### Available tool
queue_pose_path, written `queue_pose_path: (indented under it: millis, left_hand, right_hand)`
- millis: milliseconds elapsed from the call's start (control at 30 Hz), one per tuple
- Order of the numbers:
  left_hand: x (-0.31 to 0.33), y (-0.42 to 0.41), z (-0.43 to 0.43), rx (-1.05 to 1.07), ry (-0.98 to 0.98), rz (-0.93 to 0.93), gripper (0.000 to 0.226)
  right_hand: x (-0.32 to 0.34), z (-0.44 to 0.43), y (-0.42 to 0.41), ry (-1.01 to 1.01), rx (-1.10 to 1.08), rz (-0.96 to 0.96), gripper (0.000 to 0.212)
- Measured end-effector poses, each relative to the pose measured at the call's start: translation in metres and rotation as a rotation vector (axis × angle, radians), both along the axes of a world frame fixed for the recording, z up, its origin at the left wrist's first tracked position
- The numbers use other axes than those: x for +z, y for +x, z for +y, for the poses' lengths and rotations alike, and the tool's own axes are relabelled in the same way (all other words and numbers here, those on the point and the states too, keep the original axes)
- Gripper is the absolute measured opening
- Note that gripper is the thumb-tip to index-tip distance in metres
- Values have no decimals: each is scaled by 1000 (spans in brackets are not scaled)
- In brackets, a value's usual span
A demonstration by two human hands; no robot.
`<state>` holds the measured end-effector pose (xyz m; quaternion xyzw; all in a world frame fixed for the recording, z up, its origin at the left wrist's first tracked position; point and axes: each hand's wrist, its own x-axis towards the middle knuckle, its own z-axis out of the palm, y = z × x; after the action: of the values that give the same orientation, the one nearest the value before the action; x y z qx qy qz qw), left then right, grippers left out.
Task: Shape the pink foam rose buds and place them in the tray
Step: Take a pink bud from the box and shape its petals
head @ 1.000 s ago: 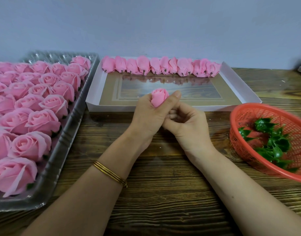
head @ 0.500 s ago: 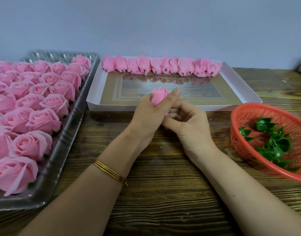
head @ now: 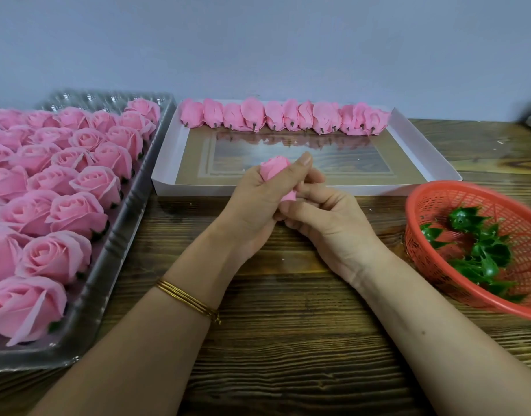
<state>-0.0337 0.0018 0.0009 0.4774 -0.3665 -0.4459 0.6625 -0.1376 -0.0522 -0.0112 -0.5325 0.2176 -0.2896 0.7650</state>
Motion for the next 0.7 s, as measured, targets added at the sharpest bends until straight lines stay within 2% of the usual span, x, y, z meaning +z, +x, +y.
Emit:
queue_pose_path:
  millis: [167,300,400,533,700]
  left_hand:
    - [-5,0,-3,73,-8,44,23]
    - [-5,-3,-2,72,-14,53,22]
    - [-4,-2,-2,52,-17,41,22]
    - [-3,0,-1,-11,-12,3,36]
    - [-1,2,0,-33,9,-29,41]
  right_hand:
    - [-1,1,0,-99,-99,27,41]
    - [-1,4,0,-183,-157,46,30]
    - [1,5,-1,-159,-155,62,25]
    - [4,5,0,-78,-96,67,17]
    - [6,3,0,-38,-52,80,10]
